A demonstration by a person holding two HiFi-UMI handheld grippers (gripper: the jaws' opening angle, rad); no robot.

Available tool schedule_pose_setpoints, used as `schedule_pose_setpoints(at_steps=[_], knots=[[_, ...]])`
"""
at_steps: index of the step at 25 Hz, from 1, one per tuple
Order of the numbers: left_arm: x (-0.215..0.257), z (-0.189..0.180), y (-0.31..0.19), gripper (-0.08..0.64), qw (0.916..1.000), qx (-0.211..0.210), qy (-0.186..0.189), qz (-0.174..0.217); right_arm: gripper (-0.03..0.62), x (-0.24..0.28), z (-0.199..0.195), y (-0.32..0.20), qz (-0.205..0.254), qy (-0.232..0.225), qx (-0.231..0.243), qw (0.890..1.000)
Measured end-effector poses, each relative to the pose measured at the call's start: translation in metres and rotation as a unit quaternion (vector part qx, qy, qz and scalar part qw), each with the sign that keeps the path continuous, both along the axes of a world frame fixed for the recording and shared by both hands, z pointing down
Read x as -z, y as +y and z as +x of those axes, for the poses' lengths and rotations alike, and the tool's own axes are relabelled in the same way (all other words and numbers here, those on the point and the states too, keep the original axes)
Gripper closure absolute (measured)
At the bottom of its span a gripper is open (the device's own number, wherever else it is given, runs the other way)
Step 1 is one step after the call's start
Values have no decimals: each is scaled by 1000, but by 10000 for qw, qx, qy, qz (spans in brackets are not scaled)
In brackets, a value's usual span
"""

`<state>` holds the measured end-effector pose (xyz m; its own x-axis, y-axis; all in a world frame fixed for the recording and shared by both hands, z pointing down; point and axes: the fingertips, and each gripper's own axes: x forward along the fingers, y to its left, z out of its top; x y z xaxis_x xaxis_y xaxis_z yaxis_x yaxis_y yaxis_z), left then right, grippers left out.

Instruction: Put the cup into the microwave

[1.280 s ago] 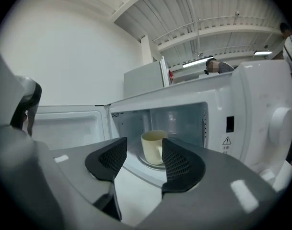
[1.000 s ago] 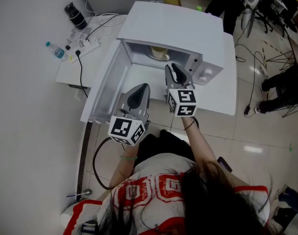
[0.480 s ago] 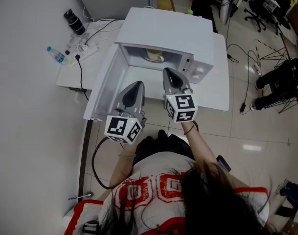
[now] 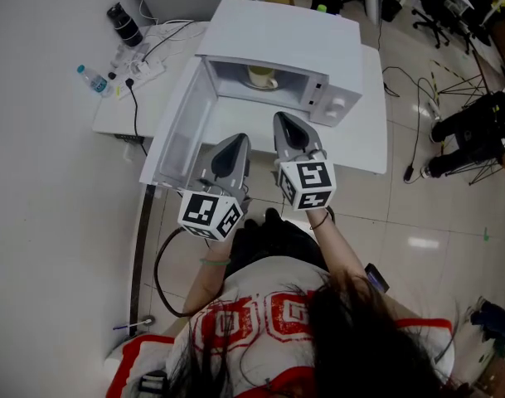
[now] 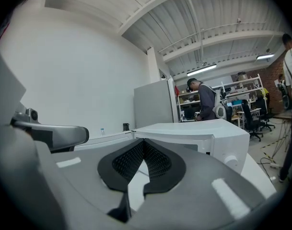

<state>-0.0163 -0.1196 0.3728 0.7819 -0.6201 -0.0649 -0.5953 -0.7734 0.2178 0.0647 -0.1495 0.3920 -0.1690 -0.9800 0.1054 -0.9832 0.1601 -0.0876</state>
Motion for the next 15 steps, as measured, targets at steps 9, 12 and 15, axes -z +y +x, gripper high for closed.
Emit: schedule_pose_setpoints(at_steps=[9,12,15], knots=[[-5,11,25,571,9999,-89,-46,-39,591,0,1,28,6,66,90,9999],[-3,19,31,571,10000,-87,-25,-31,591,-1,7,40,-4,69,112,9999],[0,30,42,571,9999,-96,0,-36,591,-1,13,55,-26,77,145,9999]])
